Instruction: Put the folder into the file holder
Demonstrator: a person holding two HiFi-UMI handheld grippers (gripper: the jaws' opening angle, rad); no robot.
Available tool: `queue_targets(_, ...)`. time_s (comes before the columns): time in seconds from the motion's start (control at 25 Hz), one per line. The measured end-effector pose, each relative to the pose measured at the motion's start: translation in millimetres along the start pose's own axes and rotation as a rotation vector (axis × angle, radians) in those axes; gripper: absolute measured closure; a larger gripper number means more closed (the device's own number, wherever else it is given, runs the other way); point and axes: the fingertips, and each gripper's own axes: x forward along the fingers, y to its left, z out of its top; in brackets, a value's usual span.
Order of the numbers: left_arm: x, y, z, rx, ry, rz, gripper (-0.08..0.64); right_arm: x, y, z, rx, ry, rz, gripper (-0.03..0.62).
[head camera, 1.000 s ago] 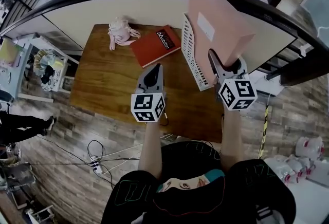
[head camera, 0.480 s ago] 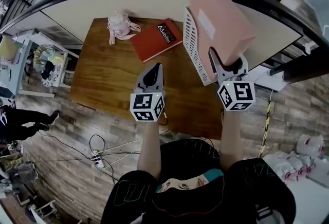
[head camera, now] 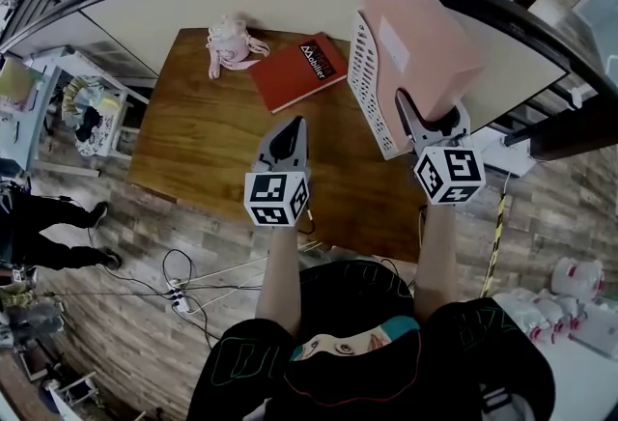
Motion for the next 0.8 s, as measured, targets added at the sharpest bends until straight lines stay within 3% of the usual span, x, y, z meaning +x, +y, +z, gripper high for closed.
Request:
queue_targets(0.4,-2.7,5.2,1.7,-0.007,-0.014,0.005,0.563,-1.2,-0.4,1.2,-0.034,0.061,-0.003,0.275)
queue_targets(0.8,-3.5,4.6,5.4,-0.019,-0.031,0.011,0.563,-1.5,-2.4,41.3,-0.111,0.072,0.012,0.255)
